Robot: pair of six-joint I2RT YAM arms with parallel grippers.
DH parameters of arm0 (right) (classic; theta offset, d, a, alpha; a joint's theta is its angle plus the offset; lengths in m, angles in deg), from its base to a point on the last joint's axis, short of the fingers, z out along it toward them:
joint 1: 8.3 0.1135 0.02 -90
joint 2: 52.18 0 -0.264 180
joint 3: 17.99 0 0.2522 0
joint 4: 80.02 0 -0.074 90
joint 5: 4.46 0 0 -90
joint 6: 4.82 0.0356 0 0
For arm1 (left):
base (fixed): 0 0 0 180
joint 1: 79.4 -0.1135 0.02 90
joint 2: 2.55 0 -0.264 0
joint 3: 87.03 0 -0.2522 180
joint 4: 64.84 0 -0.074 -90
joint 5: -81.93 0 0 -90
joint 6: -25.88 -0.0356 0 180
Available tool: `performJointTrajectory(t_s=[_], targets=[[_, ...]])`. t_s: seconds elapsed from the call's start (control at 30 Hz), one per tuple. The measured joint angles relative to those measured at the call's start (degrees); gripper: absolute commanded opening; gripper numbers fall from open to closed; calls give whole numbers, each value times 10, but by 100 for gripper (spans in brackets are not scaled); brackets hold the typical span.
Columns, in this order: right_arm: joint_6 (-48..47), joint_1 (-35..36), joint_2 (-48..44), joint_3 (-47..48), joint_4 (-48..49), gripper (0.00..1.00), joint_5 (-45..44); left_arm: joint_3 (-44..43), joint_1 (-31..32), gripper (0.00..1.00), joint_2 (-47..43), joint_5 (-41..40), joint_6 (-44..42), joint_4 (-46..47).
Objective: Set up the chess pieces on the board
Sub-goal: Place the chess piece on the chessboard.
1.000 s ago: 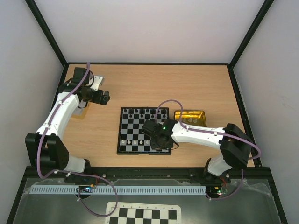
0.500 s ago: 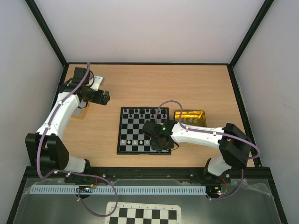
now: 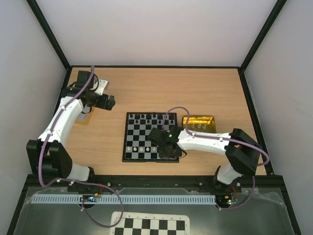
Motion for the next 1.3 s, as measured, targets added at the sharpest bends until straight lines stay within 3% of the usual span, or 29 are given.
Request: performJointTrajectory(t_s=[0.27,0.47,1.3], targets=[[-1,0,8,0,2,2,0,0,-1,94,0,0,0,0],[-7,0,13,3,2,11,0,1,-2,94,0,0,0,0],[-9,0,19,3,2,11,0,10,-3,94,0,5,0,0]])
